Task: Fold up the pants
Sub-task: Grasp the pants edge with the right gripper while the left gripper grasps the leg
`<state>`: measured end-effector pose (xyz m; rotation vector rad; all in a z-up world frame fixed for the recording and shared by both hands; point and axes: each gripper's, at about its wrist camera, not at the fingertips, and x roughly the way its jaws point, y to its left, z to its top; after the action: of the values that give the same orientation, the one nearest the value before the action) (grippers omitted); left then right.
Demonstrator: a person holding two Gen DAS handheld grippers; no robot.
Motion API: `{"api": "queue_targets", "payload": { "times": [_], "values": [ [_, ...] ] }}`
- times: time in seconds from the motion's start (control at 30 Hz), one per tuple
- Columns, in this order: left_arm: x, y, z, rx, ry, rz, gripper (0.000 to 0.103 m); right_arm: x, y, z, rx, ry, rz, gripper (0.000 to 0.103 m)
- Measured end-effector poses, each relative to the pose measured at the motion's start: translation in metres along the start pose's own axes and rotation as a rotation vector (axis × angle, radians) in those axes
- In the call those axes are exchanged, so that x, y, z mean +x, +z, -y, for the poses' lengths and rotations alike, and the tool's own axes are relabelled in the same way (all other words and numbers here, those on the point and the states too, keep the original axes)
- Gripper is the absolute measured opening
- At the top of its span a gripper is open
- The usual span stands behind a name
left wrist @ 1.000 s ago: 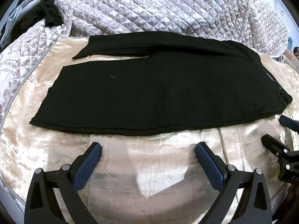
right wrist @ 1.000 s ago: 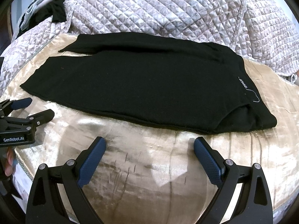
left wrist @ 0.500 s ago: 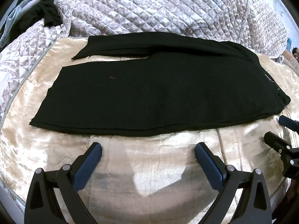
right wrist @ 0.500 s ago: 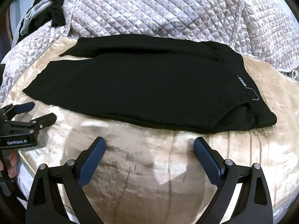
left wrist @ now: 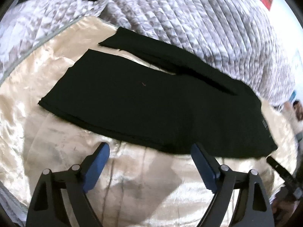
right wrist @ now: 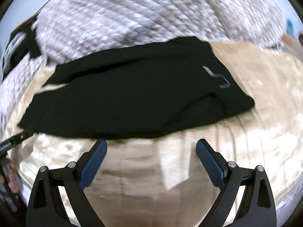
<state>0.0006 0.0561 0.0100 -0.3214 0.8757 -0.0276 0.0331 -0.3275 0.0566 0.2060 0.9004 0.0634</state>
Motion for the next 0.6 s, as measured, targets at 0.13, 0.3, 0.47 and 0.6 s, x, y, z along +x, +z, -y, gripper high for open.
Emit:
{"api": "queue_targets", "payload": {
  "times": [0.13,0.3,0.47,0.6],
  "values": [
    [0.006,0.008,-0.014,-0.079,-0.028,0.008,0.089,0.003,0.011,0.019,0.113,0.05,0.006,0.095],
    [0.015,0.021,-0.027,-0.156,-0.065,0.03,0.087,0.015,0.029,0.037,0.228,0.103,0.02,0.092],
    [0.023,0.032,-0.035,-0.186,-0.041,0.062,0.074,0.027,0.042,0.063,0.377,0.157,0.047,0.076],
    [0.028,0.04,-0.041,-0.212,-0.024,0.071,0.058,0.03,0.044,0.078,0.464,0.175,0.066,0.054]
  ]
}}
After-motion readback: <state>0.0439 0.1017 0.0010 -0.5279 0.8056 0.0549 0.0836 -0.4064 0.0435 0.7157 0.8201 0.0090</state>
